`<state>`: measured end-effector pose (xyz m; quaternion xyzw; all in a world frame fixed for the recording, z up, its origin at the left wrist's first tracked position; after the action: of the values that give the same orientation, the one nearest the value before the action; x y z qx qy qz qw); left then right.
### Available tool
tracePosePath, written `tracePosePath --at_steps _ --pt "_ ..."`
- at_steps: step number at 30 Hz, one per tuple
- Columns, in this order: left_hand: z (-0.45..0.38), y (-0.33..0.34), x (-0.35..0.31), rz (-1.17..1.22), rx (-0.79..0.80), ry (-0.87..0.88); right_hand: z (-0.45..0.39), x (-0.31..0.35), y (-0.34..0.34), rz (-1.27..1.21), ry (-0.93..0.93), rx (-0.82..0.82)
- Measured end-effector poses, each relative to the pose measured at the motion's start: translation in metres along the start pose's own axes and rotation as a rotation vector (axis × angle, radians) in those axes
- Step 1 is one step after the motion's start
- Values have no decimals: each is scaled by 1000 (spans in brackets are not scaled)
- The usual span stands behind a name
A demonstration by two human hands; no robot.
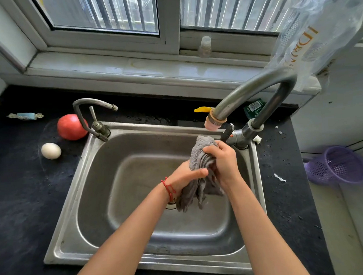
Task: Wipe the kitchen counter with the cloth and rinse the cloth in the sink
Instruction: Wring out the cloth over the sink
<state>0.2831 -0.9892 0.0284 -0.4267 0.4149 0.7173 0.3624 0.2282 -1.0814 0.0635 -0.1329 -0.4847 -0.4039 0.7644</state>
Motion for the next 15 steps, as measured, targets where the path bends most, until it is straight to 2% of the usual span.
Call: tracePosePath --at_steps 1,3,5,6,8,10,12,15 --pt "1 2 1 -8 -8 -14 -2 1 -2 157 -71 -83" --pt "3 10 -3 15 -40 -56 -5 2 -2 310 -139 -120" --pt "4 10 -3 77 -107 -108 -9 -5 -9 266 -83 -92" --pt "5 10 -3 145 -116 -142 -12 -13 -15 141 6 -63" --pt "7 10 -7 285 -69 -217 -14 -32 -20 -162 234 117" --pt "10 13 -8 383 7 -318 -9 -49 -17 -294 376 372" --pt "15 18 -7 439 106 -381 -4 -49 -7 -340 391 530" --pt "26 16 2 541 236 -382 -2 -30 9 -293 272 550"
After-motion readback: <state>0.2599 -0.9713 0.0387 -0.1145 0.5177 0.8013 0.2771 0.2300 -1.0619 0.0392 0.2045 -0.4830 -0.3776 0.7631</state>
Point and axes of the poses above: each hand's wrist, its own z-axis away from the middle knuckle, its own y-axis out of the palm, x = y × z, the point moved 3 cm from there along -z, towards the middle knuckle, and after that the axes turned 6 degrees about y, right-handed, at the moved point
